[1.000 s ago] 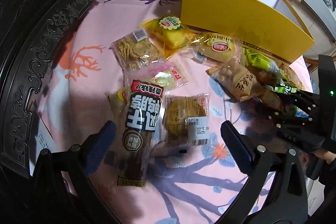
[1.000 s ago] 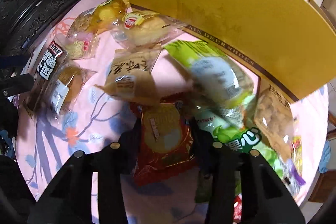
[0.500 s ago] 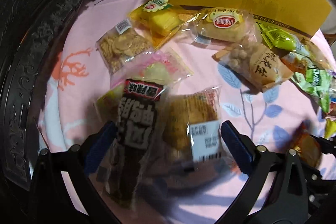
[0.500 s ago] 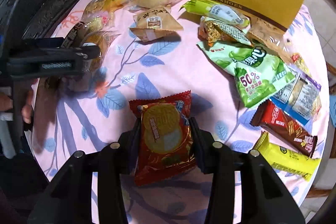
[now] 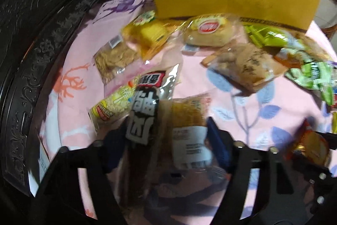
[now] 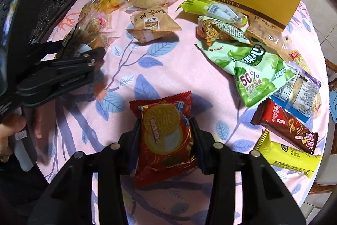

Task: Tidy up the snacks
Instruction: 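Grasp the dark sausage pack with the left tool while the right tool grasps the red biscuit pack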

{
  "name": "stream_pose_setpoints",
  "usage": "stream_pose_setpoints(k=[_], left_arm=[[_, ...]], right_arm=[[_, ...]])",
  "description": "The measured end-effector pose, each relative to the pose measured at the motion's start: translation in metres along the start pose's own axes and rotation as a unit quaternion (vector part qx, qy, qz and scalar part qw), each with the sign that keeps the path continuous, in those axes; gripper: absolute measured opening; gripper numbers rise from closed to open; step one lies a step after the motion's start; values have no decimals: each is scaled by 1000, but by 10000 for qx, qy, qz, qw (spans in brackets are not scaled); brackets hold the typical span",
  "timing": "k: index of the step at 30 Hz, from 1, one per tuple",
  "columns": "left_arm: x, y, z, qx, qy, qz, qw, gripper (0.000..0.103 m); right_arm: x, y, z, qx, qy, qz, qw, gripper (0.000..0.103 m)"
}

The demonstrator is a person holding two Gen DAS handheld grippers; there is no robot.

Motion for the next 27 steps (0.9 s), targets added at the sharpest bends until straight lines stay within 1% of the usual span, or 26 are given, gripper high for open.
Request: stream_pose_setpoints(k=[2, 3, 7, 10, 11, 13, 16, 18, 21, 23, 24, 27], left_arm=[[3, -9, 2, -85, 1, -98, 9999, 52], [4, -11, 4, -139, -27, -115, 9998, 50], [5, -12, 9, -292, -164, -98, 9994, 49], [6, -15, 19, -527, -456, -60, 9976, 49], [6, -16, 23, -614, -538, -48, 9966, 47], [5, -23, 33, -835, -710, -41, 9940, 44], [0, -25, 43, -1147, -911, 43, 9892, 44], [-4, -24, 43, -1247, -893, 86, 9881, 44], [-7, -28, 43, -1367, -1001, 144, 9854, 44], [-9, -32, 40, -1542, -1018, 236, 9825, 44], [-11, -34, 36, -1614, -933, 341, 9819, 45], [-19, -38, 26, -1670, -736, 424, 9823, 45]], right_arm=[[0, 0, 0, -12, -4, -2, 10000, 45], [0, 0, 0, -16, -2, -5, 10000, 45], [0, 0, -1, -4, 44, -33, 10000, 45], [-1, -1, -2, 2, 59, -44, 10000, 45], [-1, -1, -2, 3, 62, -45, 10000, 45], [-1, -1, -2, 6, 66, -48, 10000, 45], [-1, -1, -2, 8, 84, -62, 9999, 45], [-1, -1, -2, 9, 86, -63, 9999, 45], [-1, -2, -2, 17, 88, -54, 9999, 45], [-1, -2, -3, 20, 91, -46, 9999, 45], [-1, -1, -3, 20, 95, -46, 9999, 45], [-1, -1, -2, 12, 98, -47, 9999, 45]])
Point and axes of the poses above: each gripper's, at about its wrist camera, not at the fingertips, and y roughly the way its jaws point, z to its left, x to its top, the point moved 4 cm from there along y, roughly the way its jaws point, and after that the axes turned 1 degree about y, right-handed, at the moved point
